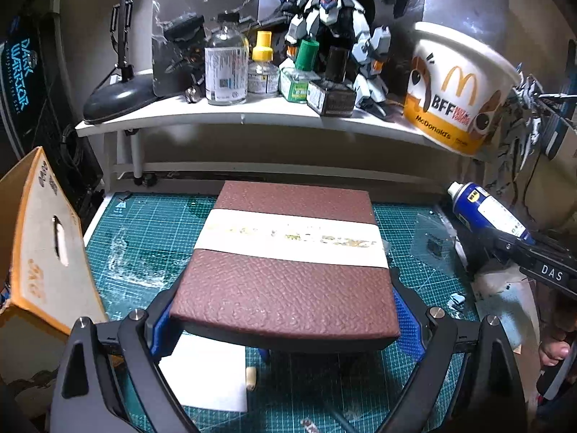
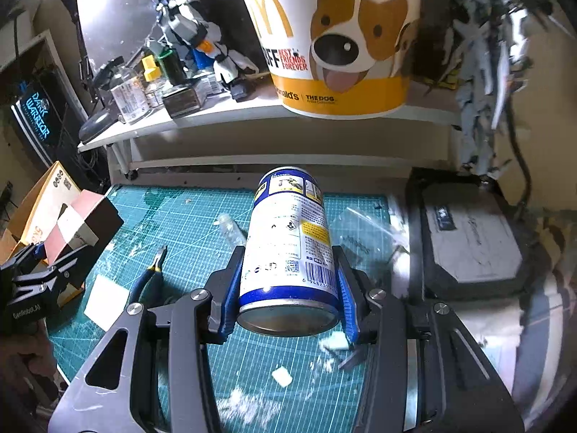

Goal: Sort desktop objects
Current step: 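Lift the brown box with left tool while right tool lifts the blue-white can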

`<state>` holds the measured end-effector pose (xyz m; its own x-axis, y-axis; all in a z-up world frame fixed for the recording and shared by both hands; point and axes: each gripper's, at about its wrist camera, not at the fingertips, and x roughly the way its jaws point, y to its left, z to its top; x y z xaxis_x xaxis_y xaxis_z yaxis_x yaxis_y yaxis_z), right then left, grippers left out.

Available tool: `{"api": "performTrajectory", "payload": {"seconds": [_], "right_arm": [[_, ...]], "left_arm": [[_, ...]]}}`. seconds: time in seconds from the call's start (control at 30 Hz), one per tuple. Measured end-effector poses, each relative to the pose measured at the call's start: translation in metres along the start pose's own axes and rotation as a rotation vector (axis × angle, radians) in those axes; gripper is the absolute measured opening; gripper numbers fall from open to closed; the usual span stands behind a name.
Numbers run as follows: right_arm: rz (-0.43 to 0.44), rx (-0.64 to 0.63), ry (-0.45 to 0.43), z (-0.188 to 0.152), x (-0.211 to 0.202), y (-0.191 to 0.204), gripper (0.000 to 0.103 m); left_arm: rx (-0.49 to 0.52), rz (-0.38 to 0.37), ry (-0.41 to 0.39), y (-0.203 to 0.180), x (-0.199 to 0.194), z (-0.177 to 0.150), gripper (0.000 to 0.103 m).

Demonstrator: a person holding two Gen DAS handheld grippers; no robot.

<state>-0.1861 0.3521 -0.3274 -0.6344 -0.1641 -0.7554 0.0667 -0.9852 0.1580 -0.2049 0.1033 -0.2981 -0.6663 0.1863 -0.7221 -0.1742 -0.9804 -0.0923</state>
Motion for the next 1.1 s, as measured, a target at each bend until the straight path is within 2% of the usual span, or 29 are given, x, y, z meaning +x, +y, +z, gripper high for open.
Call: {"api": "performTrajectory", "payload": {"seconds": [0.5, 0.8, 1.1], "right_arm": [[-0.030, 0.016, -0.015, -0.019, -0.076, 0.024, 0.042], [-0.061, 0.033, -0.073, -0.014, -0.127, 0.038, 0.042], [-0.119, 0.077, -0.106, -0.025, -0.178, 0.054, 0.042]], "left_arm": [[0.028, -0.020, -0.022, 0.010, -0.058, 0.006, 0.094], [0.032, -0.041, -0.065, 0.012, -0.101, 0.012, 0.094], [-0.009, 0.000, -0.067, 0.010, -0.151, 0.005, 0.094]]}}
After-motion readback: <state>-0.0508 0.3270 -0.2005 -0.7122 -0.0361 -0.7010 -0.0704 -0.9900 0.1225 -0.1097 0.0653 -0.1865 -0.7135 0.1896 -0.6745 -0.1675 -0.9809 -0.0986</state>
